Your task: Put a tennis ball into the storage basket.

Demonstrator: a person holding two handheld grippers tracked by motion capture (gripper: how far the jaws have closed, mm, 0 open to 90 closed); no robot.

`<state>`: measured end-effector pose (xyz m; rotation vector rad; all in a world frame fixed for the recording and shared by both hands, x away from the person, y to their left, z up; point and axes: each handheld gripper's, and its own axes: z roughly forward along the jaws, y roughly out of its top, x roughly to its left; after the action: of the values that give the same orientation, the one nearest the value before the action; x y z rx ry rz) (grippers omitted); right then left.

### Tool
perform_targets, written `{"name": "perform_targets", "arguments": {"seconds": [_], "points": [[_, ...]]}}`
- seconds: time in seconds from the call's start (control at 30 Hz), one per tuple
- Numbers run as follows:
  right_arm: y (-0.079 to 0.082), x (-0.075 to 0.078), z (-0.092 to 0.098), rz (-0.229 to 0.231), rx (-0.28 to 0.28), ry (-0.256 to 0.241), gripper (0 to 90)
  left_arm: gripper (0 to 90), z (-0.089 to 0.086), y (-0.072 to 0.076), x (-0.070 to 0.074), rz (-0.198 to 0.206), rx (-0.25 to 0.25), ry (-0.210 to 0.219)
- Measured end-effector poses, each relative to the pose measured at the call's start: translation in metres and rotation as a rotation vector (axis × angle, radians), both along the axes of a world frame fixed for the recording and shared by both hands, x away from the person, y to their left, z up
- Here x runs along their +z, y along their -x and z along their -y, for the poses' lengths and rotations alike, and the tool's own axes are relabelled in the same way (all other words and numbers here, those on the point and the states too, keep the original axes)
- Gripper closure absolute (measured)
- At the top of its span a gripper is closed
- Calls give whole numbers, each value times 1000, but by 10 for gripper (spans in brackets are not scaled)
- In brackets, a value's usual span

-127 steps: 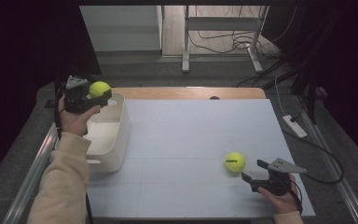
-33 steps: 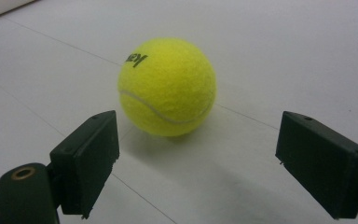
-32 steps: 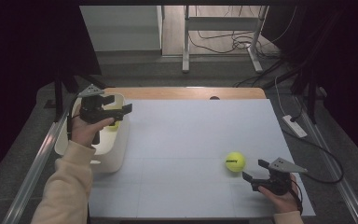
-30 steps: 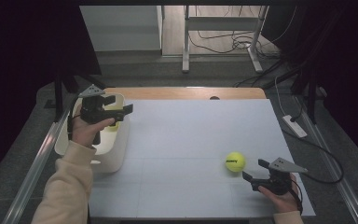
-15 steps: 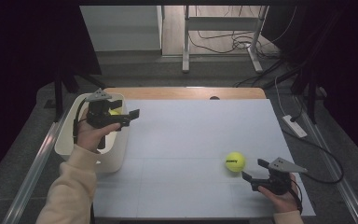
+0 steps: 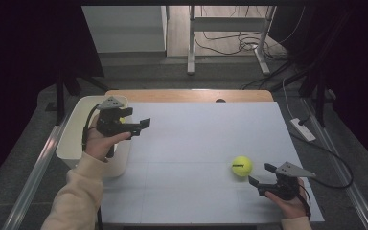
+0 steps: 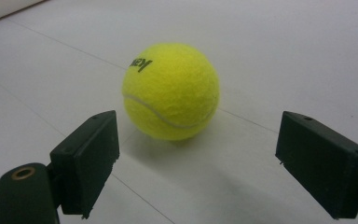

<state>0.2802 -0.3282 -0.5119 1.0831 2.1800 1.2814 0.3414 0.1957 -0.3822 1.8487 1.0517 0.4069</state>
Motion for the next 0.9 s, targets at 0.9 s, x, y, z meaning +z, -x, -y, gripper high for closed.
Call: {"name": "perform_targets", "arguments": {"seconds": [0.9], "points": [[-1,0,-1,4,13,-4,133,157,44,8,-17,-31,-112,-46]]}}
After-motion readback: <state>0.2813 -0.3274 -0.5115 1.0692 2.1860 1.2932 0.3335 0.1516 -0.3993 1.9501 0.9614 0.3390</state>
